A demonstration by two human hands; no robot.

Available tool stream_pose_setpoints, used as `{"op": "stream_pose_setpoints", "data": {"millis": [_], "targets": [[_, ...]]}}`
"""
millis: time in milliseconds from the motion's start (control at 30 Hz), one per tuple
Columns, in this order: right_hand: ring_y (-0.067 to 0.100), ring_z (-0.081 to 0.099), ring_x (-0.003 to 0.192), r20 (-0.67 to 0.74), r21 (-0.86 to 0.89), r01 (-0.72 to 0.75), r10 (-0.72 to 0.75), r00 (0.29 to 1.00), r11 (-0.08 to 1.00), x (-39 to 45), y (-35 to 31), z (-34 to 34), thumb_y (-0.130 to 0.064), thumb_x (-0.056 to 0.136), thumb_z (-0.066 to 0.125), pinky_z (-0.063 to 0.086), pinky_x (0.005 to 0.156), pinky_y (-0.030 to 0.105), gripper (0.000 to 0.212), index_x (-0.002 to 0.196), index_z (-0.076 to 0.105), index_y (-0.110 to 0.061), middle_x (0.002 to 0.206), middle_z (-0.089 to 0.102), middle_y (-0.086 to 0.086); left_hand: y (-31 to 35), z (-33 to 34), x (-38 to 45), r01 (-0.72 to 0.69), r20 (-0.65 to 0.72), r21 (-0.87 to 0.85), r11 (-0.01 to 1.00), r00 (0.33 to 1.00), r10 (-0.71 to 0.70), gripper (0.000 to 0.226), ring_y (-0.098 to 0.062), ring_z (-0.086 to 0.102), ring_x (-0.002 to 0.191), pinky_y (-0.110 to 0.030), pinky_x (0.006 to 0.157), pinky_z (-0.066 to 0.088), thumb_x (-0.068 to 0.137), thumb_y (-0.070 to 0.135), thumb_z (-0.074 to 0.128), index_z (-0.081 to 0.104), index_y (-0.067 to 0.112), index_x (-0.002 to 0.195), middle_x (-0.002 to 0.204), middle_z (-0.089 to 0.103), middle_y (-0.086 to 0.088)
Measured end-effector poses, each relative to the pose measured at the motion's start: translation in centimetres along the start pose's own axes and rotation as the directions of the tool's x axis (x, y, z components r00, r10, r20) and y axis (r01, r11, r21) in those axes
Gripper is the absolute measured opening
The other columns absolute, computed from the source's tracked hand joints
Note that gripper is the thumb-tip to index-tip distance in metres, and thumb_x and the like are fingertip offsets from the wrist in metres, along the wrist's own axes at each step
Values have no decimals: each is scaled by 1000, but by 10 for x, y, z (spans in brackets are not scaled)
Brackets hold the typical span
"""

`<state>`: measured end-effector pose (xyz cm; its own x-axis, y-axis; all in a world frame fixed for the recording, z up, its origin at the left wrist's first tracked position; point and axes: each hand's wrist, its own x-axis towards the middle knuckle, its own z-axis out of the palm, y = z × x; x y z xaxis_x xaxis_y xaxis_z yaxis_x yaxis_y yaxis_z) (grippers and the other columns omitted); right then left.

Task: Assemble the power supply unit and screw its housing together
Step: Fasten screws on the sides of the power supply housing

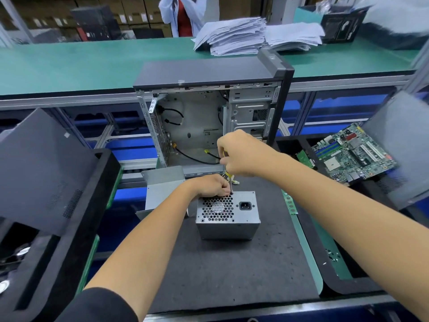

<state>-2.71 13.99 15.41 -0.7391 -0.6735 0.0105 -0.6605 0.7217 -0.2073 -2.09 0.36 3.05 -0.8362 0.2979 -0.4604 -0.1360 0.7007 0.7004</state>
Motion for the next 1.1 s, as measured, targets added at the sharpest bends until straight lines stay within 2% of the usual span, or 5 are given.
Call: {"op": "stream_pose_setpoints", "data": {"millis": [133, 233, 400, 733, 1100], "targets": [[17, 54, 75, -96, 309, -59, 93, 991, 949, 6, 6, -5, -18, 87, 63, 41, 62, 27, 6, 91, 63, -13, 87, 62, 2, 6, 1, -3, 46, 54, -2, 999, 998, -46, 22, -17, 41, 72, -24, 74, 31, 86, -5, 41, 48, 13, 74, 88, 46, -8], [14, 54, 66, -109, 312, -97, 137, 984, 945, 10, 15, -10, -21, 90, 60, 41, 55, 27, 7, 91, 63, -14, 89, 61, 1, 11, 0, -6, 21, 102, 26, 999, 994, -23, 21, -17, 31, 74, -25, 70, 30, 90, -1, 39, 46, 19, 89, 90, 39, -4], [16, 58, 70, -89, 250, -93, 119, 989, 964, 12, 20, -9, -23, 91, 59, 45, 58, 28, 8, 93, 62, -15, 94, 60, 1, 11, -2, -14, -26, 90, -3, 1000, 996, 26, 18, -7, 42, 61, -23, 64, 35, 92, 24, 59, 56, 17, 76, 73, 53, 9], [8, 52, 64, -144, 364, -98, 160, 977, 926, 15, 21, 3, -31, 93, 60, 37, 53, 23, 21, 99, 57, -11, 81, 58, -1, 11, -8, -19, -27, 27, -13, 1000, 999, 28, 10, -7, 53, 74, -24, 72, 42, 89, 29, 65, 65, 21, 83, 84, 64, 9], [18, 68, 63, -10, 503, -124, 149, 989, 855, 34, 13, 34, -25, 99, 46, 52, 57, 33, 12, 96, 43, -14, 80, 64, 9, -43, -28, -19, 168, -449, 26, 985, 883, -139, 14, -15, 56, 80, -22, 70, 42, 86, 3, 57, 65, 11, 78, 89, 68, -5]]}}
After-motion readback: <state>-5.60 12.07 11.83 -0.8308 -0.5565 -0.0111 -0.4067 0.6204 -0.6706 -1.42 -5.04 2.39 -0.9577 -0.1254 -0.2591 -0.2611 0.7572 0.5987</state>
